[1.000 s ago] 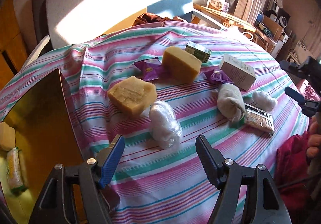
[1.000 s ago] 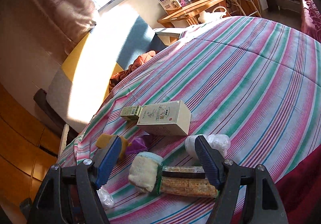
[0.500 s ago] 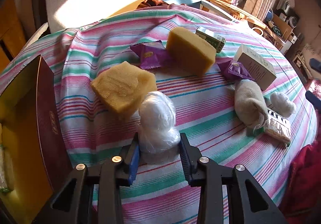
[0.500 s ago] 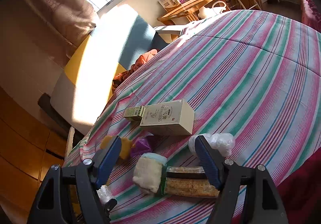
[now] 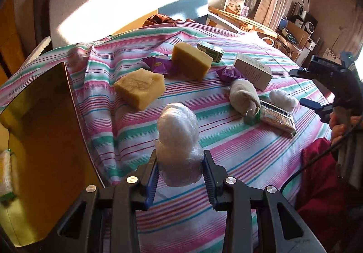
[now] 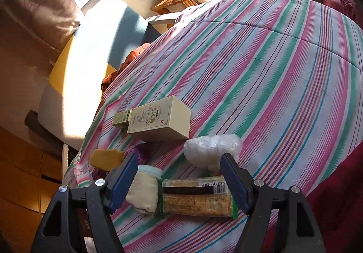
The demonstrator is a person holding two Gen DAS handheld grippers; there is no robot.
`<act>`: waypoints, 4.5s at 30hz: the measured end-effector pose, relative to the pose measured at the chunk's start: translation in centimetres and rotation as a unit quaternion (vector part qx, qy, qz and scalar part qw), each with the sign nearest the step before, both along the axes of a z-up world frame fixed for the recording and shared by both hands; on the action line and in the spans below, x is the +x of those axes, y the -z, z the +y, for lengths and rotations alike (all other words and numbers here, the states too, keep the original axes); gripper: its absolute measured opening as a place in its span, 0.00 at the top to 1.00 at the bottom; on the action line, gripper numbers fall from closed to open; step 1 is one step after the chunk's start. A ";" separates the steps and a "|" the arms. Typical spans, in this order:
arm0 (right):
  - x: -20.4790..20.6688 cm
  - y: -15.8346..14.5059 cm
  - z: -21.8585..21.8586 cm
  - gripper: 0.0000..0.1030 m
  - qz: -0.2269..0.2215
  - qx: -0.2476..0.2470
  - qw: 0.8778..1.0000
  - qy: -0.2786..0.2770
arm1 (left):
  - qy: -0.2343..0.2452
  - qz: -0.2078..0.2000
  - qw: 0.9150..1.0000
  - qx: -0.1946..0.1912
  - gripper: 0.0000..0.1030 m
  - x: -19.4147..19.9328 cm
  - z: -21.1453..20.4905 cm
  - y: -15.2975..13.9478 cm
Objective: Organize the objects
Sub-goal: 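Carry the bundle into the tray and release it with the left while the right grasps the cracker pack, then carry the cracker pack into the gold tray and release it with the right gripper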
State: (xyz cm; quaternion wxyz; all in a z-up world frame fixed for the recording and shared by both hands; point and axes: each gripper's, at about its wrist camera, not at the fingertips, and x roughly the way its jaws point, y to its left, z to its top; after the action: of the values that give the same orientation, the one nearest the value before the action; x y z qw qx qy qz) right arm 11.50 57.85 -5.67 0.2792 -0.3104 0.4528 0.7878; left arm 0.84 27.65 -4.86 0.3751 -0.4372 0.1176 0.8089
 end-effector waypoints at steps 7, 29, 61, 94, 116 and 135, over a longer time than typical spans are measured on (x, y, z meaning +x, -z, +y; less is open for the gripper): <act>-1.2 1.6 -0.4 0.25 -0.079 0.013 0.997 -0.015 | 0.004 0.006 1.000 0.025 0.65 1.3 -2.4 -1.6; -3.5 0.8 -10.5 0.25 -0.137 0.016 0.961 -0.241 | -0.052 0.009 0.997 0.063 0.64 0.8 -9.9 -3.3; -7.4 4.9 -11.5 0.49 -0.258 0.148 0.906 -0.302 | -0.245 -0.019 0.969 0.038 0.64 -5.0 -24.2 -2.1; -4.9 3.0 -13.8 0.50 -0.200 0.124 0.904 -0.357 | -0.310 0.043 0.950 0.006 0.32 -3.6 -27.0 -2.6; -17.4 -4.2 -36.4 0.50 -0.076 0.149 0.831 -0.530 | -0.358 0.046 0.932 0.024 0.28 -3.3 -31.3 -2.6; -21.0 2.9 -47.9 0.49 -0.106 0.058 0.778 -0.617 | -0.405 0.027 0.914 0.026 0.25 -3.5 -35.4 -0.9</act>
State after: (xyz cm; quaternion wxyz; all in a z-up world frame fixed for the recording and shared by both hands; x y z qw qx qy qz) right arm -9.52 9.99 -8.59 -0.2024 -0.5883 0.0851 0.7783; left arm -2.62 -7.71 -3.95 0.0233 -0.4158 -0.0802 0.9056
